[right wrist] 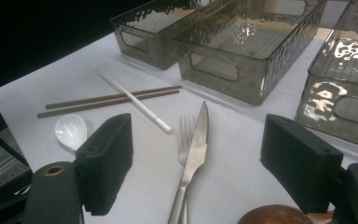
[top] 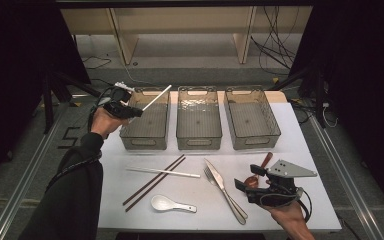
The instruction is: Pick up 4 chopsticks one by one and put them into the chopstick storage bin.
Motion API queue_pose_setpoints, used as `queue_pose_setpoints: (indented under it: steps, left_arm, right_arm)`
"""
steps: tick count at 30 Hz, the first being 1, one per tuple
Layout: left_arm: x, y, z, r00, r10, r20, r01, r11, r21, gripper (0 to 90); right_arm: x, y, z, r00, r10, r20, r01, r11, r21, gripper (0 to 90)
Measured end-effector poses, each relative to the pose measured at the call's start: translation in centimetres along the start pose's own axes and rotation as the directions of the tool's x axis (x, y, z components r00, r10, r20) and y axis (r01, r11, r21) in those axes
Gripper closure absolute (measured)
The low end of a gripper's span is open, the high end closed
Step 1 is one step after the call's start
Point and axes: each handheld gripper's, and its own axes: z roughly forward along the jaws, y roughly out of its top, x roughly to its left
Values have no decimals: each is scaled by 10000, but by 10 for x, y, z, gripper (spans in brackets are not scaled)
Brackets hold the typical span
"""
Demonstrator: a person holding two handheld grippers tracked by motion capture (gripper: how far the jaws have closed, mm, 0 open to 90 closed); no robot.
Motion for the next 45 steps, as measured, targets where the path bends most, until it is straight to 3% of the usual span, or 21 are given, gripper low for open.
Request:
queue_pose_setpoints:
  steps: [8,30,31,35,41,45]
  left_arm:
    - [9,-3,10,9991,-373,-180,375,9993,85,847]
    - [16,-9,33,9967,-564,-585,584,9978,320,834]
    - [15,-9,34,9964,-553,-638,568,9982,208,821]
    - [10,-4,30,9944,-547,-905,527,9983,-247,580]
    - [-1,3,17,9959,-390,-814,349,9981,-511,490]
    - [-11,1,12,9996,-168,-228,157,9988,-464,445]
  right_arm:
    - [0,0,0,10000,-18,-11,18,10000,-18,261]
    - [0,0,0,10000,24,-49,-24,10000,-19,261]
    - [0,0,0,10000,38,-53,-38,10000,-16,261]
    - [0,0,-1,10000,38,-63,-39,10000,-10,262]
    - [0,0,0,10000,33,-66,-33,10000,-21,263]
    - [0,0,-1,10000,41,-41,-41,10000,-22,262]
